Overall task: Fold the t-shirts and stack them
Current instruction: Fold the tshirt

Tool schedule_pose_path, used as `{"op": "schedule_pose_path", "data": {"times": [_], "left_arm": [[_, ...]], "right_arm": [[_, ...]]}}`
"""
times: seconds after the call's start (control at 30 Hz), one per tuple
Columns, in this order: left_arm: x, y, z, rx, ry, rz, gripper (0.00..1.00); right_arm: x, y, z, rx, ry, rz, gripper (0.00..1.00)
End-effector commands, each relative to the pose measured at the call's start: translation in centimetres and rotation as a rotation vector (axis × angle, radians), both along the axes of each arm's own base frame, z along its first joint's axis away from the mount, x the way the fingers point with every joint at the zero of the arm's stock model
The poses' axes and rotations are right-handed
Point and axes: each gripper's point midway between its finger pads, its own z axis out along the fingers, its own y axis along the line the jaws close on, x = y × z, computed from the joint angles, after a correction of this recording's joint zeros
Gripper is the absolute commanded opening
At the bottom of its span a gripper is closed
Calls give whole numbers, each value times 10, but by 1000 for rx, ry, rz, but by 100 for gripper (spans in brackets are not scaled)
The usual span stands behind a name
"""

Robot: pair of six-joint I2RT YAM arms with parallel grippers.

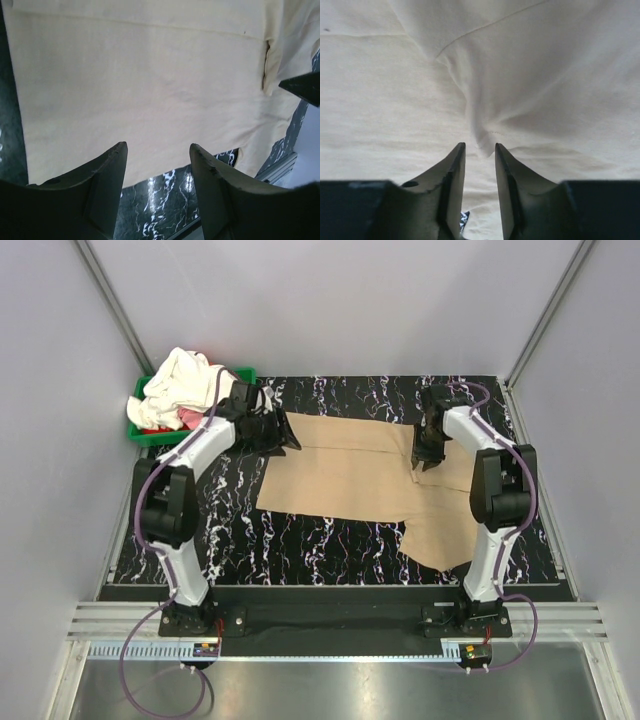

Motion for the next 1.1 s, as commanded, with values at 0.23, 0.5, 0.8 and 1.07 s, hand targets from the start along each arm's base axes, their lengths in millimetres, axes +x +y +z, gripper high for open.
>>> {"op": "schedule_pose_path", "data": {"times": [0.23, 0.5, 0.8, 1.07], "left_arm": [[101, -30, 23, -70, -138, -13, 58], [139, -37, -25, -47, -115, -9, 58], [161, -30, -67, -4, -89, 31, 58], [160, -9, -96, 18, 1, 132, 58]], "right_arm": [[62, -84, 55, 217, -221, -178, 45], [108, -151, 53, 187, -318, -304, 43], [140, -182, 7, 280, -345, -334, 41], [157, -212, -14, 280, -387, -394, 0]]}}
